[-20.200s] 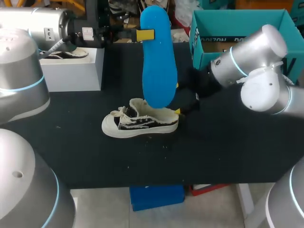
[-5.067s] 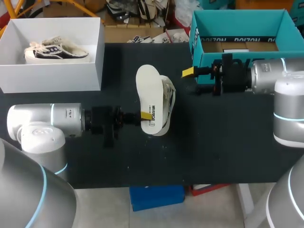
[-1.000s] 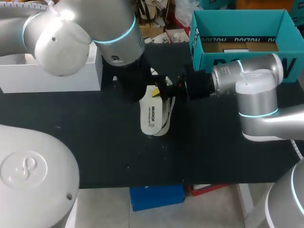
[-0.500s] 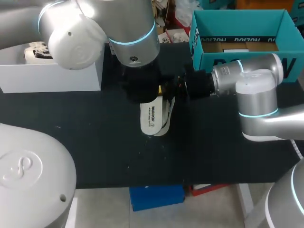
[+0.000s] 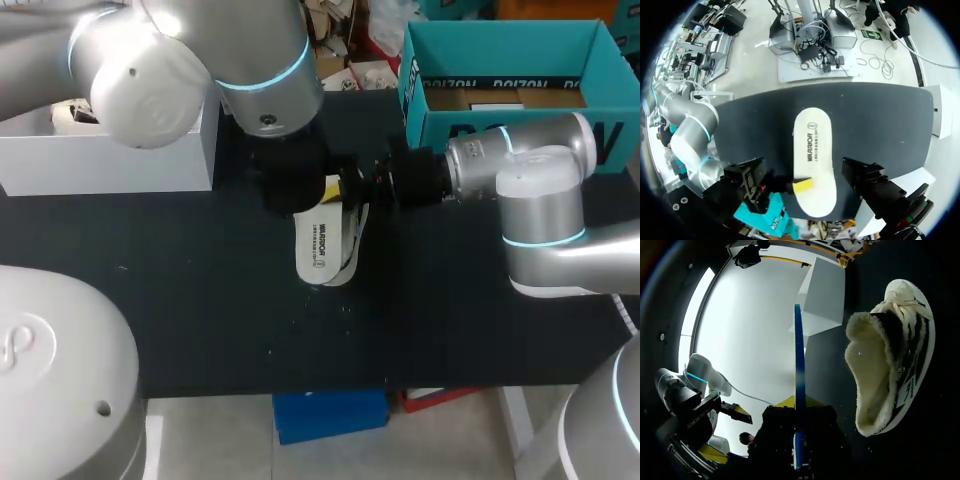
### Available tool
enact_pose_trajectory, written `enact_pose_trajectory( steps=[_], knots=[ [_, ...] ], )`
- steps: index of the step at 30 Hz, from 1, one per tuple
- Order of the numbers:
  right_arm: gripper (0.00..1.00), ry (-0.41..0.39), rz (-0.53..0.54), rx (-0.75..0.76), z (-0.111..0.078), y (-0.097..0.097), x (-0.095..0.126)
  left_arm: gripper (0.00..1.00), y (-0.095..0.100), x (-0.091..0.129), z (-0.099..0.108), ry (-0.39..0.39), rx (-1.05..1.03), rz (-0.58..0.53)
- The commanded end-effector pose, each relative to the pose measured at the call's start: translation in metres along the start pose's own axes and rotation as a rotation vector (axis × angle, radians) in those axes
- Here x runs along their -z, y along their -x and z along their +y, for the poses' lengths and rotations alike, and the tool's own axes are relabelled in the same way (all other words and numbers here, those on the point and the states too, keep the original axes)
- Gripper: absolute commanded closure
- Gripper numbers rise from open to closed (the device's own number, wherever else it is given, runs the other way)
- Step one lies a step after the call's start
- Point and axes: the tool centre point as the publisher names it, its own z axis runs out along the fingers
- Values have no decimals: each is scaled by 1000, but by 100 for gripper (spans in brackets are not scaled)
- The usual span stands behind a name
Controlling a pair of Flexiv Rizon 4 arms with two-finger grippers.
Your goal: Take the shoe out of the shoebox, open the shoe tongue, remove and reinsert the insole, then place the shoe into the shoebox
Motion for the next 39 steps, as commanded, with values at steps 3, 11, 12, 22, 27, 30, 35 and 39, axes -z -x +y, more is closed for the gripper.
enact_pose_trajectory(
  steps=[3,11,12,22,27,30,35,39],
  knots=[
    [100,-2,0,-1,1,1,-1,0,5,-10,36,-22,-20,30],
    [100,-2,0,-1,1,1,-1,0,2,-14,82,-41,9,19],
    [100,-2,0,-1,1,1,-1,0,2,-15,89,-41,11,19],
    [100,-2,0,-1,1,1,-1,0,-5,-21,141,-19,33,32],
    [100,-2,0,-1,1,1,-1,0,-10,-22,165,-2,44,35],
    [100,-2,0,-1,1,1,-1,0,-14,-24,177,5,49,40],
    [100,-2,0,-1,1,1,-1,0,-16,-28,191,12,55,45],
    [100,-2,0,-1,1,1,-1,0,-17,-33,203,12,57,44]
  ],
)
